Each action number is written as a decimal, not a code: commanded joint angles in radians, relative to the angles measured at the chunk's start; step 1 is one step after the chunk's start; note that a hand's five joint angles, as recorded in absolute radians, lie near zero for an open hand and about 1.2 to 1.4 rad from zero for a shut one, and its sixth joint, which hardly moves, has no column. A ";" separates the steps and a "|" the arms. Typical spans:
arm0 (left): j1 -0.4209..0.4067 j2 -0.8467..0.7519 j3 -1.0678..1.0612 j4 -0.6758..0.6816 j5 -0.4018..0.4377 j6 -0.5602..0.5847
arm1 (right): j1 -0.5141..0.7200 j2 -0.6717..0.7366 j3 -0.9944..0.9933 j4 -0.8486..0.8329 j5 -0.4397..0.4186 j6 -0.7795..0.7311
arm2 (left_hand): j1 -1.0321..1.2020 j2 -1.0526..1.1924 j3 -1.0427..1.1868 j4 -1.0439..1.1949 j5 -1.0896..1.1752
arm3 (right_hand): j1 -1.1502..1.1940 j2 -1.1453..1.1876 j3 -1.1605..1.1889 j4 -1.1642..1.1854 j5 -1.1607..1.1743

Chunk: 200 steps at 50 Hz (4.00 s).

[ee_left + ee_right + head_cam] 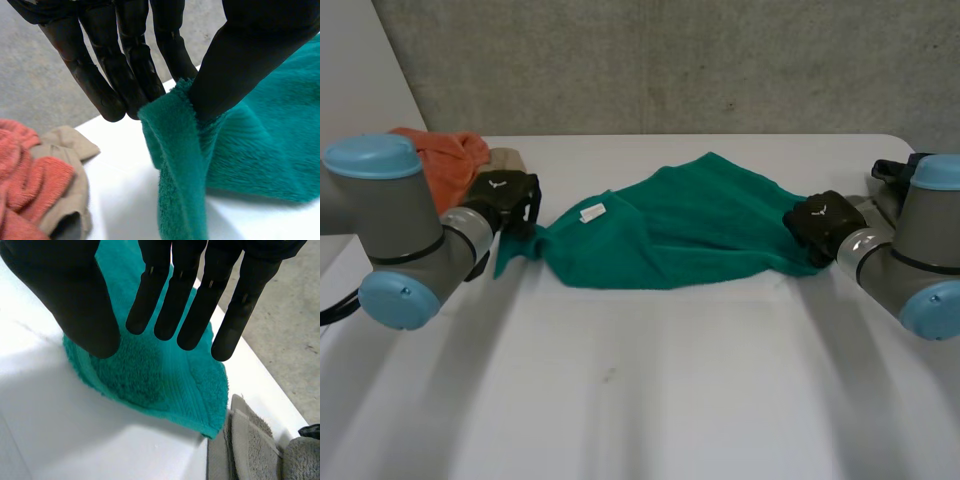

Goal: Fold the laundry.

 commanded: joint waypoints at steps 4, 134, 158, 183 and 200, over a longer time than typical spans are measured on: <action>-0.016 0.013 -0.013 -0.026 0.008 0.001 | 0.064 -0.053 0.045 0.003 0.130 0.193 | 0.239 0.201 0.214 0.200 0.235 | -0.141 -0.140 -0.144 -0.145 -0.145; -0.024 0.154 -0.466 0.310 -0.104 0.217 | 0.215 -0.213 0.373 -0.226 0.216 0.059 | 0.239 0.201 0.214 0.200 0.235 | 0.455 0.457 0.452 0.452 0.452; 0.057 0.102 -0.426 0.288 0.038 0.347 | 0.222 -0.227 0.390 -0.226 0.259 0.053 | -0.550 -0.589 -0.575 -0.589 -0.554 | 0.455 0.457 0.452 0.452 0.452; 0.062 0.001 -0.300 0.262 0.009 0.381 | 0.222 -0.217 0.388 -0.226 0.259 0.046 | -0.492 -0.531 -0.517 -0.531 -0.496 | 0.455 0.457 0.452 0.452 0.452; 0.085 0.186 -0.372 0.212 0.003 0.274 | 0.106 -0.234 0.174 0.027 0.245 0.231 | 0.239 0.201 0.214 0.200 0.235 | -0.297 -0.296 -0.300 -0.301 -0.301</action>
